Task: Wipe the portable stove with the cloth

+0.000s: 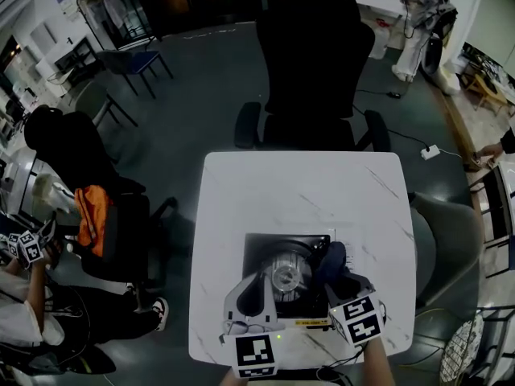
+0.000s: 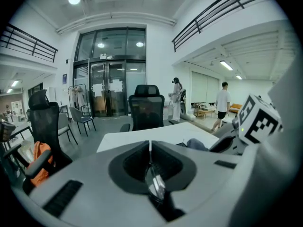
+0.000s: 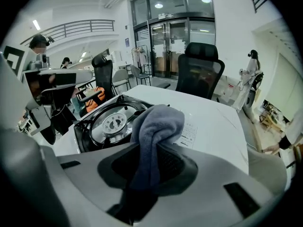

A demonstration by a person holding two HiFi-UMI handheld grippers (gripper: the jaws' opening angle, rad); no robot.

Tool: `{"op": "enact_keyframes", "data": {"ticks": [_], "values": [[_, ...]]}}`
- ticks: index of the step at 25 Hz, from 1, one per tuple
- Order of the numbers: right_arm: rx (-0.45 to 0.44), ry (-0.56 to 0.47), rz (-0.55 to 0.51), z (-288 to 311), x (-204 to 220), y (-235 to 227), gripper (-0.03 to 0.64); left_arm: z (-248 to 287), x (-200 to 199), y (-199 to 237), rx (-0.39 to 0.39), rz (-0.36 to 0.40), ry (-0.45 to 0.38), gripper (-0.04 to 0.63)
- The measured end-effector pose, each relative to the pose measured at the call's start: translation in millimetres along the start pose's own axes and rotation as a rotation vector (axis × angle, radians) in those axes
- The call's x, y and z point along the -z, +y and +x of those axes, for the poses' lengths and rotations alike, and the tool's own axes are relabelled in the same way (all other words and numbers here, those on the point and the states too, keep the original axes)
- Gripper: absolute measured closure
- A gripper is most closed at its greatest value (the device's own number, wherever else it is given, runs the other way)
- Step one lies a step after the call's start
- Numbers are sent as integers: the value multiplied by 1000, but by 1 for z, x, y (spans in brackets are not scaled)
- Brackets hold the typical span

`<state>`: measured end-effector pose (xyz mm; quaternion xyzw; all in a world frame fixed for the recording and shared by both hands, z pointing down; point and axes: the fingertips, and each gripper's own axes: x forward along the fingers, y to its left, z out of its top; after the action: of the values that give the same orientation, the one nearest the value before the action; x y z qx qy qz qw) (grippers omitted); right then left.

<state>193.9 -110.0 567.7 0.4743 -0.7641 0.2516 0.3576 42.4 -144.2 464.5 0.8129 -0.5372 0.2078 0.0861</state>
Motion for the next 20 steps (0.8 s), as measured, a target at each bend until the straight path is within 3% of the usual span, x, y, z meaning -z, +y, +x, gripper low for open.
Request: {"op": "enact_keyframes", "data": {"ticks": [20], "values": [[61,-16,100,10,-21,-50,511,-6,10,22,-29,-32,15,574]]}}
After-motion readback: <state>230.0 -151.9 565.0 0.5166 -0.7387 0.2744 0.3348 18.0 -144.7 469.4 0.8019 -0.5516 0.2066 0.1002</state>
